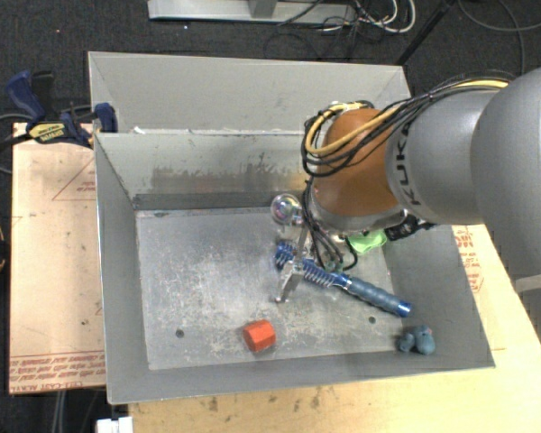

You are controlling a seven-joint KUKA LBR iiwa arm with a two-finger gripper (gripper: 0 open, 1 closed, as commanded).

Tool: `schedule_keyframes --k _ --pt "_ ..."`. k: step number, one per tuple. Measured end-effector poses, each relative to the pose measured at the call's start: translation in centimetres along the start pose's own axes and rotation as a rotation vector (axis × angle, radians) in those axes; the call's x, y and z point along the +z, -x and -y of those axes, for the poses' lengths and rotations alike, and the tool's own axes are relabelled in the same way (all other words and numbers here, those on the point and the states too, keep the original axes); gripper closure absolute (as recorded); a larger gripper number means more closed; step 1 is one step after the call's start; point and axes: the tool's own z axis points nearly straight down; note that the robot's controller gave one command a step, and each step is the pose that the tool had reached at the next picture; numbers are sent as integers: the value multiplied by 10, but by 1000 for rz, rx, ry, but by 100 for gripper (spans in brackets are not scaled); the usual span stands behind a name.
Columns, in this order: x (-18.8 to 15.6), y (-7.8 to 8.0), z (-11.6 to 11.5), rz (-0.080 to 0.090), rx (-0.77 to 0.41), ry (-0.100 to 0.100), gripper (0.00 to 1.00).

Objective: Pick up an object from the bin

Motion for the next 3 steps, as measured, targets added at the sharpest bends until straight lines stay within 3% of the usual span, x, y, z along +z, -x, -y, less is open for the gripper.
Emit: schedule_keyframes --k 1,2,3 --pt "-3 2 -2 0 -2 -5 0" --pt "-5 4 -2 6 2 -3 100" --pt "-127 6 -4 4 0 -5 100"
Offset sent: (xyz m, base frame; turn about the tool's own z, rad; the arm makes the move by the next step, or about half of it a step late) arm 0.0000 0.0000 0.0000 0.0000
